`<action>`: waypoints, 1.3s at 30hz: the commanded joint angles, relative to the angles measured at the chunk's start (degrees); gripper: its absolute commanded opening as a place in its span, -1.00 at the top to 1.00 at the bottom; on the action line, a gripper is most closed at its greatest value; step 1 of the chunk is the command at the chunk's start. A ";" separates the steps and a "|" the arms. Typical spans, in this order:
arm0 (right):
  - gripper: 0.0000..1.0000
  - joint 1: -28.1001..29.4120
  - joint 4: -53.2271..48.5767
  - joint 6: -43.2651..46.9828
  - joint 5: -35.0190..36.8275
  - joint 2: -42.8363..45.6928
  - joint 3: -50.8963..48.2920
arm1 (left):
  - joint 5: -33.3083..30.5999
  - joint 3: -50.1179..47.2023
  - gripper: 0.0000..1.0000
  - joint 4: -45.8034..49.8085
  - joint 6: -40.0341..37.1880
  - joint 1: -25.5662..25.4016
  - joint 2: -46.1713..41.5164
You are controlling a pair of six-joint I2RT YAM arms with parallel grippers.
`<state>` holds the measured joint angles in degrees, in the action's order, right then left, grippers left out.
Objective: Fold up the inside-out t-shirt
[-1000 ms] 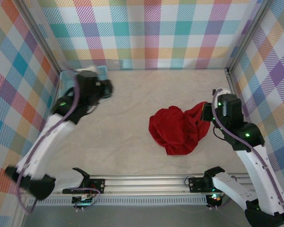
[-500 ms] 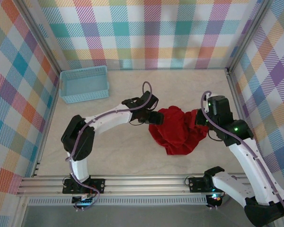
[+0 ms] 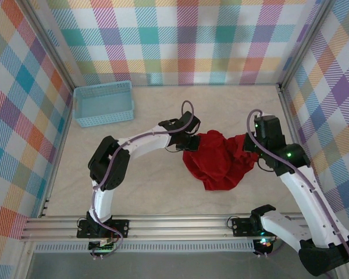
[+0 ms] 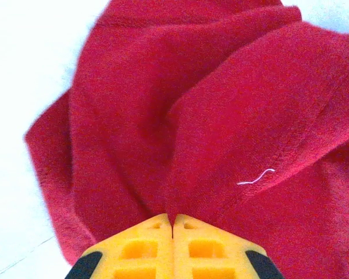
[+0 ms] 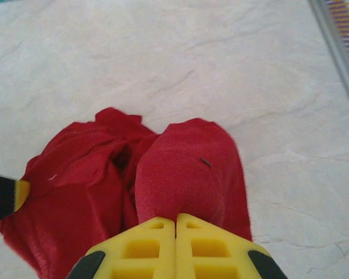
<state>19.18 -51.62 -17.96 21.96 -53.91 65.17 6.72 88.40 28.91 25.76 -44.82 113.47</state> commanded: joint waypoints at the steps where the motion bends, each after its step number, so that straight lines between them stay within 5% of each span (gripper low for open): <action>1: 1.00 -2.38 -2.52 -0.32 3.76 -0.90 6.26 | -8.75 -4.26 1.00 2.09 2.25 3.35 -14.48; 9: 1.00 -4.40 -6.17 3.95 10.32 -0.24 19.14 | -28.85 -17.07 1.00 3.95 8.40 7.97 -51.52; 16: 1.00 -4.41 -6.40 3.86 10.85 0.18 18.81 | -43.21 -19.15 1.00 13.17 12.94 11.53 -62.14; 23: 1.00 -5.51 -4.44 -1.79 9.47 -0.55 7.57 | -34.97 -19.10 1.00 17.35 13.47 20.11 -54.69; 30: 1.00 -5.82 1.83 -8.82 -0.61 -3.80 -10.31 | -23.05 -21.47 1.00 15.26 11.85 21.26 -44.20; 39: 0.89 -6.08 9.07 -8.04 -3.63 -11.57 -19.43 | -23.38 -27.98 1.00 12.01 11.81 22.87 -42.00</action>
<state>13.41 -47.03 -25.50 19.92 -63.70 45.56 -16.88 60.60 42.24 38.13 -23.49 71.13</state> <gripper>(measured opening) 0.067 0.049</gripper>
